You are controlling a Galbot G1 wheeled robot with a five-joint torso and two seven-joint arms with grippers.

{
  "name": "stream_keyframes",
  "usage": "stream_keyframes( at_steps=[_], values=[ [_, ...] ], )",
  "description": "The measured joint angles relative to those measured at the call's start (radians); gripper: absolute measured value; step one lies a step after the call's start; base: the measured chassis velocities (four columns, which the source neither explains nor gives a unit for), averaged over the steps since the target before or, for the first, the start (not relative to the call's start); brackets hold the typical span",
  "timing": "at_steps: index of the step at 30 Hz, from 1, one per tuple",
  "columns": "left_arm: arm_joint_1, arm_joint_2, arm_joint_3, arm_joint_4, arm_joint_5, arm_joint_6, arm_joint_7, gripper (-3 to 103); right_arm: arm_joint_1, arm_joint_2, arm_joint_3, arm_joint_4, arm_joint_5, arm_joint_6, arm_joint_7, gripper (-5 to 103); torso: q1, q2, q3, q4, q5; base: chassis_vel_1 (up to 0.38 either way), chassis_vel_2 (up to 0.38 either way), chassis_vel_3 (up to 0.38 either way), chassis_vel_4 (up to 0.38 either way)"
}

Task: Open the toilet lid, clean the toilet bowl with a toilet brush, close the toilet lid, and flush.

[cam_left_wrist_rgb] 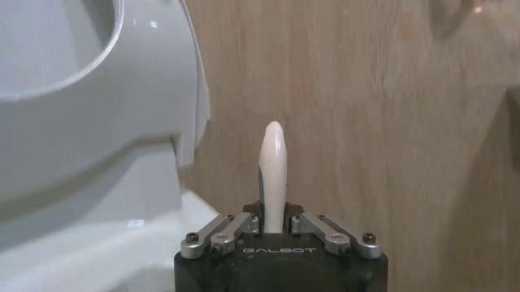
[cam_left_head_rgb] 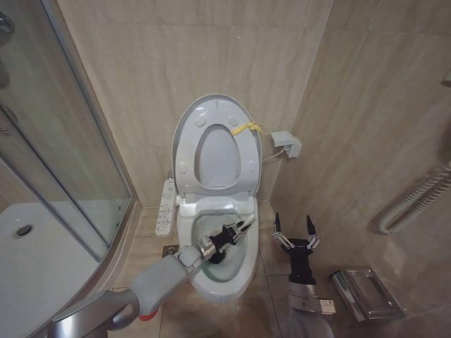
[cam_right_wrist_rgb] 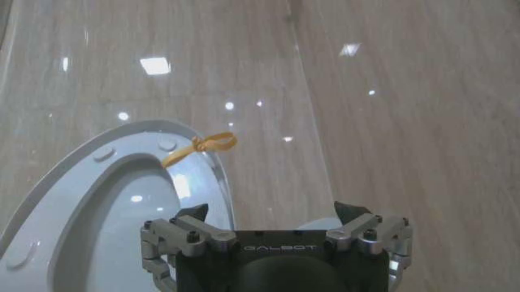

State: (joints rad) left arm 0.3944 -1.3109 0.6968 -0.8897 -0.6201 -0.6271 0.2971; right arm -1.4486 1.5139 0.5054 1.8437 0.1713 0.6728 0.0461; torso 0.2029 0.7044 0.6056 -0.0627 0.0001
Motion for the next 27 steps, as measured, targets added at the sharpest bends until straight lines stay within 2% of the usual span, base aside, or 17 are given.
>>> stream_keyframes(
  at_steps=[2,4,5,6,7,9,11,13,14,16,18,20,22,25,27],
  values=[
    [-0.011,-0.01,-0.01,-0.028,0.016,0.003,-0.016,17,0.008,0.006,-0.001,-0.008,-0.001,0.0,0.0,100,0.0,0.0,0.0,-0.0021,-0.0006,0.0,0.0,0.0,0.0],
    [-0.011,-0.01,-0.01,-0.028,0.016,0.003,-0.016,17,0.008,0.006,-0.001,-0.008,-0.001,0.0,0.0,100,0.0,0.0,0.0,-0.0021,-0.0006,0.0,0.0,0.0,0.0],
    [-0.019,-0.016,-0.019,-0.003,0.037,0.004,-0.031,17,0.01,0.01,-0.005,-0.009,-0.004,0.0,0.0,100,0.0,0.0,0.0,-0.0025,-0.0005,0.0,0.0,0.0,0.0],
    [-0.017,-0.019,-0.041,0.111,0.112,0.018,-0.064,17,0.009,0.015,-0.013,-0.009,-0.01,0.0,0.0,100,0.0,0.0,0.0,-0.0009,-0.0002,0.0,0.0,0.0,0.0],
    [-0.013,-0.017,-0.049,0.135,0.135,0.035,-0.088,17,0.007,0.013,-0.014,-0.009,-0.01,0.0,-0.001,100,0.0,0.0,0.0,-0.001,-0.0003,0.0,0.0,0.0,0.0],
    [-0.012,-0.013,-0.048,0.131,0.135,0.045,-0.099,17,0.007,0.012,-0.014,-0.009,-0.01,0.0,-0.001,100,0.0,0.0,0.0,-0.0007,-0.0002,0.0,0.0,0.0,0.0],
    [-0.015,-0.011,-0.037,0.076,0.109,0.055,-0.104,17,0.007,0.011,-0.011,-0.01,-0.01,0.0,-0.001,100,0.0,0.0,0.0,0.0,0.0003,0.0,0.0,0.0,0.0],
    [-0.021,-0.013,-0.018,-0.014,0.043,0.055,-0.089,17,0.009,0.013,-0.009,-0.009,-0.011,-0.001,-0.001,100,0.0,0.0,0.0,-0.0016,0.0,0.0,0.0,0.0,0.0],
    [-0.021,-0.013,-0.018,-0.014,0.043,0.055,-0.089,17,0.009,0.013,-0.009,-0.009,-0.011,-0.001,-0.001,100,0.0,0.0,0.0,-0.0016,0.0,0.0,0.0,0.0,0.0],
    [-0.016,-0.012,0.007,-0.099,-0.026,0.054,-0.064,17,0.007,0.013,-0.008,-0.005,-0.012,-0.001,-0.001,100,0.0,0.0,0.0,-0.0023,-0.0001,0.0,0.0,0.0,0.0],
    [-0.009,-0.012,0.017,-0.102,-0.028,0.053,-0.063,17,0.005,0.013,-0.008,-0.004,-0.012,-0.001,-0.001,100,0.0,0.0,0.0,-0.0025,-0.0002,0.0,0.0,0.0,0.0],
    [0.005,-0.016,0.024,-0.04,0.008,0.049,-0.068,17,0.003,0.012,-0.005,-0.002,-0.011,-0.001,-0.001,100,0.0,0.0,0.0,-0.0017,-0.0001,0.0,0.0,0.0,0.0],
    [0.014,-0.025,0.008,0.037,0.055,0.039,-0.101,17,0.0,0.007,-0.004,0.0,-0.01,0.0,-0.001,100,0.0,0.0,0.0,-0.0006,-0.0002,0.0,0.0,0.0,0.0],
    [0.01,-0.021,0.002,0.026,0.059,0.04,-0.123,17,-0.001,0.005,-0.003,-0.001,-0.008,0.001,-0.001,100,0.0,0.0,0.0,-0.0009,-0.0001,0.0,0.0,0.0,0.0],
    [0.003,-0.017,0.001,-0.048,0.027,0.043,-0.127,17,0.002,0.006,-0.002,-0.003,-0.008,0.001,-0.001,100,0.0,0.0,0.0,-0.0007,0.0001,0.0,0.0,0.0,0.0]
  ],
)
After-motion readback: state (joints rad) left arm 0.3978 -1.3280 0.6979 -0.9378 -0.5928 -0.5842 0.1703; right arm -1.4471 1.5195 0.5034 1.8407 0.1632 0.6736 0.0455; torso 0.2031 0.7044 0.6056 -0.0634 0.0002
